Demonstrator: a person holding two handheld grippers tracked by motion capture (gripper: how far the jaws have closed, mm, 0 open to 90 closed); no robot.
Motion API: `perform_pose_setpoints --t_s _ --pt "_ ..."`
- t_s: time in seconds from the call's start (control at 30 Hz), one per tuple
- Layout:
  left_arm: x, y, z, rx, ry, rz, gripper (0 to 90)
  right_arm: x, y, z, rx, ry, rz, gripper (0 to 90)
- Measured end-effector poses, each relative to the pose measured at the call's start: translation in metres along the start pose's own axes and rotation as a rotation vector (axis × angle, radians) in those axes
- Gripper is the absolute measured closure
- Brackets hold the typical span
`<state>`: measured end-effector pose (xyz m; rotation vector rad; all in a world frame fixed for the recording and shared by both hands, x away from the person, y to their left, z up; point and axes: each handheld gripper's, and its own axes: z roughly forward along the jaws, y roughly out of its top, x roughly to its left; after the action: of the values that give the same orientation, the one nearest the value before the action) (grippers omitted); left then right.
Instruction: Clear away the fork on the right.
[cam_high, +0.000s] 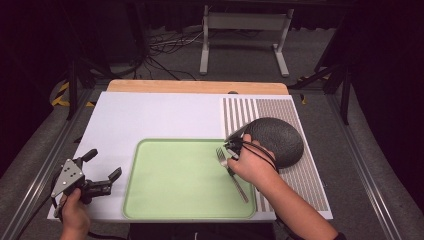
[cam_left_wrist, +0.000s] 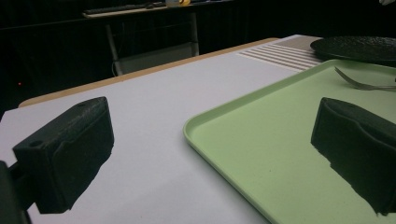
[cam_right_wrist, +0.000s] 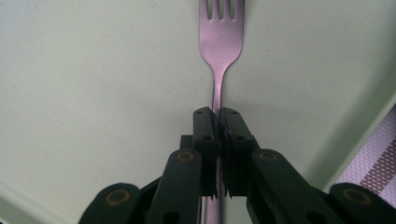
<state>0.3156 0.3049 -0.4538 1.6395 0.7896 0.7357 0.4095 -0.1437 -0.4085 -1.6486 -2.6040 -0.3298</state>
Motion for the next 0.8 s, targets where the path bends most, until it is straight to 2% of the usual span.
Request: perform_pose_setpoints --t_s 0.17,0.27,0.33,0.4,0.43,0.47,0.5,0.53,0.57,0.6,0.67,0.73,0.77,0.8 --pt "0.0001 0.0000 -0.0001 0.000 0.000 0.000 0.0 0.0018 0.0000 -0.0036 -0.029 -0.003 -0.024 79.4" --pt "0.0001 -0.0002 0.0003 0.000 0.001 0.000 0.1 0.0024 0.0004 -0.0062 -0.070 -0.008 -0.072 69.5" --pt "0.0001 0.0000 0.0000 0.001 0.001 -0.001 0.0 0.0032 0.0012 -0.0079 -0.122 0.007 -0.112 61.3" --pt "0.0001 0.0000 0.0000 0.001 0.001 -0.001 0.0 0.0035 0.0021 -0.0085 -0.188 0.018 -0.188 51.3" --pt "0.0001 0.0000 0.0000 0.001 0.001 -0.001 0.0 0.0035 0.0021 -0.0085 -0.188 0.018 -0.188 51.3" --pt "0.0001 -0.0002 0.0003 -0.001 0.002 0.000 0.0 0.0033 0.0027 -0.0082 -0.221 0.026 -0.255 48.6" --pt "0.0001 -0.0001 0.0003 -0.001 0.001 0.000 0.0 0.0028 0.0028 -0.0078 -0.266 0.057 -0.331 55.4" --pt "0.0001 -0.0001 0.0003 -0.001 0.001 0.000 0.0 0.0028 0.0028 -0.0078 -0.266 0.057 -0.331 55.4" --pt "-0.0001 -0.0001 0.0003 -0.001 0.002 -0.001 0.1 0.0034 0.0029 -0.0082 -0.261 0.080 -0.369 68.6" --pt "0.0000 -0.0001 0.0002 -0.001 0.001 0.000 0.1 0.0034 0.0029 -0.0082 -0.261 0.080 -0.369 68.6" --pt "0.0001 0.0000 0.0000 0.001 0.001 0.000 0.0 0.0028 0.0026 -0.0076 -0.289 0.087 -0.390 80.4" --pt "0.0001 0.0000 0.0000 0.000 0.002 0.000 0.0 0.0015 0.0031 -0.0058 -0.327 0.099 -0.407 85.4" --pt "0.0001 0.0000 0.0000 0.001 0.001 0.000 0.0 0.0009 0.0036 -0.0048 -0.348 0.107 -0.428 87.2" --pt "0.0001 0.0000 -0.0001 0.001 0.002 0.000 0.0 -0.0006 0.0043 -0.0026 -0.367 0.133 -0.419 88.3"
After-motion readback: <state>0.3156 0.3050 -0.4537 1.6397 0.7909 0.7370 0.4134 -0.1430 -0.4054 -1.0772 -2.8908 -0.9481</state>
